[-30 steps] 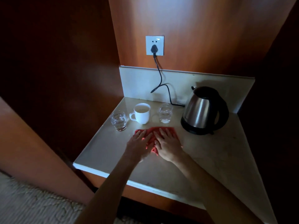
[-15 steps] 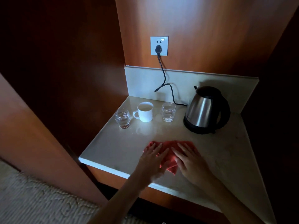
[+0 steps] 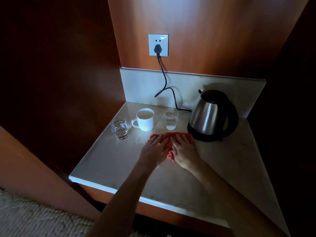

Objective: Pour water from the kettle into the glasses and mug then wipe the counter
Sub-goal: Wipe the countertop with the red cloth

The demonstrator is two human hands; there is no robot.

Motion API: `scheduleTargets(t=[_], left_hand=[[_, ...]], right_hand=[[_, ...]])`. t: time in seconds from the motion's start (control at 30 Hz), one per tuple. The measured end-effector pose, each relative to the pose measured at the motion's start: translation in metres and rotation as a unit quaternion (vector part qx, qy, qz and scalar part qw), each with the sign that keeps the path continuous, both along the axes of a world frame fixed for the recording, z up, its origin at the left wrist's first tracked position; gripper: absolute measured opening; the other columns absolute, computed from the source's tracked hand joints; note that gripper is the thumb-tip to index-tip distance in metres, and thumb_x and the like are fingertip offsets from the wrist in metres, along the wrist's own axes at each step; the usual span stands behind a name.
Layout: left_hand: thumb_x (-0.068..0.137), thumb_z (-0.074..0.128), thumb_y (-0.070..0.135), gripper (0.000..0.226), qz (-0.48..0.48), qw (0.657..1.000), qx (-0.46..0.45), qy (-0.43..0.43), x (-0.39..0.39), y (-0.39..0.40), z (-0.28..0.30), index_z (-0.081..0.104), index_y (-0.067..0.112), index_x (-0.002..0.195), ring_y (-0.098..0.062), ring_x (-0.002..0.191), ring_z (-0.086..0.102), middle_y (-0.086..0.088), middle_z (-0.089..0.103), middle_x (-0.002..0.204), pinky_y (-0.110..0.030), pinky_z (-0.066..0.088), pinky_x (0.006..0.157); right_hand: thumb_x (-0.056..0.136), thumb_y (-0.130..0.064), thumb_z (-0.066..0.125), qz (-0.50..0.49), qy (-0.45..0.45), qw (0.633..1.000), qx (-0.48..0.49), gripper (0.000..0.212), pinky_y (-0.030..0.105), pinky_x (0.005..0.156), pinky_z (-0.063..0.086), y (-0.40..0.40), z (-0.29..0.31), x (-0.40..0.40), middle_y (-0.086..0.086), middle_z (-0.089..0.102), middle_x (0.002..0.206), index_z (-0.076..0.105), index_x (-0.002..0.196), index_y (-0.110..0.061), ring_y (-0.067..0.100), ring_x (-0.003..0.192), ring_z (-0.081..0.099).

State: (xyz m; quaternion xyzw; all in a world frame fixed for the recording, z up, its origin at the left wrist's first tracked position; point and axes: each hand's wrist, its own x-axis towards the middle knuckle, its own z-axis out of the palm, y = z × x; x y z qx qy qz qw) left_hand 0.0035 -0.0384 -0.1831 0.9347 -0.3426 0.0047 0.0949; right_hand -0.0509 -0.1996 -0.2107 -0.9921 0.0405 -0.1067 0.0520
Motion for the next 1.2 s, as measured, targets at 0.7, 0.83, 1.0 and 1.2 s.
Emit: scheduleTargets(t=[0.7, 0.83, 1.0, 1.2], left_hand=[[0.093, 0.031, 0.059, 0.057, -0.005, 1.0, 0.0, -0.024, -0.028, -0.016, -0.012, 0.053, 0.033, 0.138, -0.032, 0.134, 0.047, -0.006, 0.05, 0.146, -0.05, 0.039, 0.11], [0.089, 0.034, 0.056, 0.056, 0.004, 0.999, -0.012, -0.052, -0.027, 0.008, -0.008, 0.06, 0.032, 0.132, -0.03, 0.126, 0.056, -0.007, 0.058, 0.138, -0.044, 0.047, 0.102], [0.09, 0.044, 0.05, 0.045, 0.013, 0.993, -0.029, -0.114, -0.044, 0.085, -0.008, 0.069, 0.029, 0.121, -0.017, 0.119, 0.062, -0.001, 0.068, 0.125, -0.032, 0.045, 0.103], [0.094, 0.031, 0.057, 0.053, 0.064, 0.996, -0.016, -0.063, -0.033, 0.177, -0.006, 0.05, 0.037, 0.14, -0.014, 0.139, 0.041, 0.005, 0.048, 0.148, -0.038, 0.044, 0.108]], right_hand=[[0.094, -0.036, 0.038, -0.02, -0.012, 0.998, 0.053, 0.051, 0.055, 0.108, 0.041, -0.025, -0.006, -0.039, 0.009, 0.062, 0.139, 0.066, 0.133, -0.021, 0.033, 0.128, 0.058], [0.093, -0.035, 0.038, -0.006, -0.006, 1.0, 0.03, 0.051, 0.059, 0.102, 0.046, 0.005, -0.002, -0.031, 0.014, 0.067, 0.132, 0.07, 0.128, -0.017, 0.039, 0.117, 0.064], [0.094, -0.038, 0.039, 0.055, -0.014, 0.998, 0.032, 0.05, 0.059, 0.099, 0.049, 0.072, -0.001, -0.042, 0.011, 0.066, 0.134, 0.069, 0.129, -0.019, 0.038, 0.121, 0.062], [0.092, -0.036, 0.039, 0.077, 0.007, 0.995, 0.061, 0.052, 0.064, 0.094, 0.05, 0.172, 0.009, -0.023, 0.016, 0.069, 0.127, 0.075, 0.12, -0.011, 0.044, 0.116, 0.064]])
